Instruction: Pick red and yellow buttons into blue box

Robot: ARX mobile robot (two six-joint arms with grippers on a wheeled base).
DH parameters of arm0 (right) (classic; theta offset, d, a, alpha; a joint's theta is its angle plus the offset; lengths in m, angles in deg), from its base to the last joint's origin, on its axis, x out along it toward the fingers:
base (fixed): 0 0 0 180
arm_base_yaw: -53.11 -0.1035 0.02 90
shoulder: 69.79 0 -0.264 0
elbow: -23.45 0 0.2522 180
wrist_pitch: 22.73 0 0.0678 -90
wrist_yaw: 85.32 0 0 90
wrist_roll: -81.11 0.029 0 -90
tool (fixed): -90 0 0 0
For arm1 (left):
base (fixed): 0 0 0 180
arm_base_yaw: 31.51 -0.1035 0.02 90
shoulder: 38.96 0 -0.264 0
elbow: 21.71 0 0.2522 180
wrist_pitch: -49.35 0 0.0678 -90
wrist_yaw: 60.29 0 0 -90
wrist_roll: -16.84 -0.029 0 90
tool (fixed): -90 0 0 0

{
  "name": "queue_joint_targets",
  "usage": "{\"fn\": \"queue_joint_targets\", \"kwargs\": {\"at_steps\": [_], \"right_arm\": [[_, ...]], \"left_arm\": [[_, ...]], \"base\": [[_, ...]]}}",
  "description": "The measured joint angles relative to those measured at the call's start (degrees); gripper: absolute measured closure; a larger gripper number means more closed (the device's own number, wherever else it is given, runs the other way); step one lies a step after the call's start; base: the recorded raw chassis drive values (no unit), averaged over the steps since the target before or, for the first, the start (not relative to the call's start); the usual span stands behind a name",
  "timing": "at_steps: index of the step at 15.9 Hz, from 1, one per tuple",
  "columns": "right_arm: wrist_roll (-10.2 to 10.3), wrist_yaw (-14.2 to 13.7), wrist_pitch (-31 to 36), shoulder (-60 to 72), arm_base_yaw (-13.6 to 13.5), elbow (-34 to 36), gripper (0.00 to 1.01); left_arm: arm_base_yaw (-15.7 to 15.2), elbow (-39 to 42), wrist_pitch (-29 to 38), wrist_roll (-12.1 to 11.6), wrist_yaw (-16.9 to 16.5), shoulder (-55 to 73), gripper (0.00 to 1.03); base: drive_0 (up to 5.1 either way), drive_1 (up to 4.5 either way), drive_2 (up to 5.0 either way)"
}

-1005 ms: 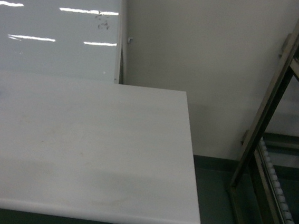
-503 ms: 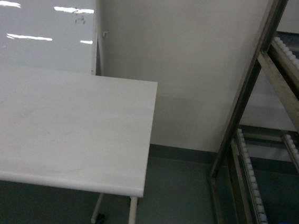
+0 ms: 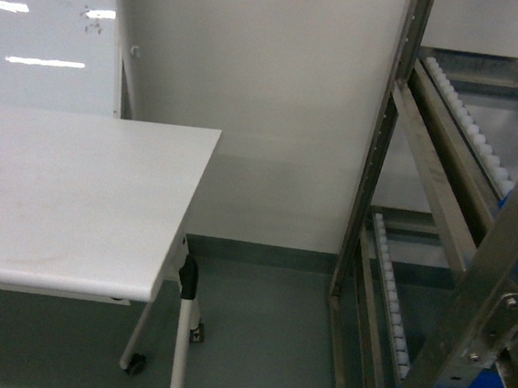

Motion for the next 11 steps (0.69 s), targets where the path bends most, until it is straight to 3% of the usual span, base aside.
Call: {"fn": "queue_joint_targets", "kwargs": {"at_steps": [11], "right_arm": [[0.00,0.00,-0.09,0.00,0.00,0.00,0.73]], "left_arm": [[0.02,0.00,0.04,-0.02,-0.07,0.00,0.78]], "base": [[5.0,-2.56,-2.2]]}}
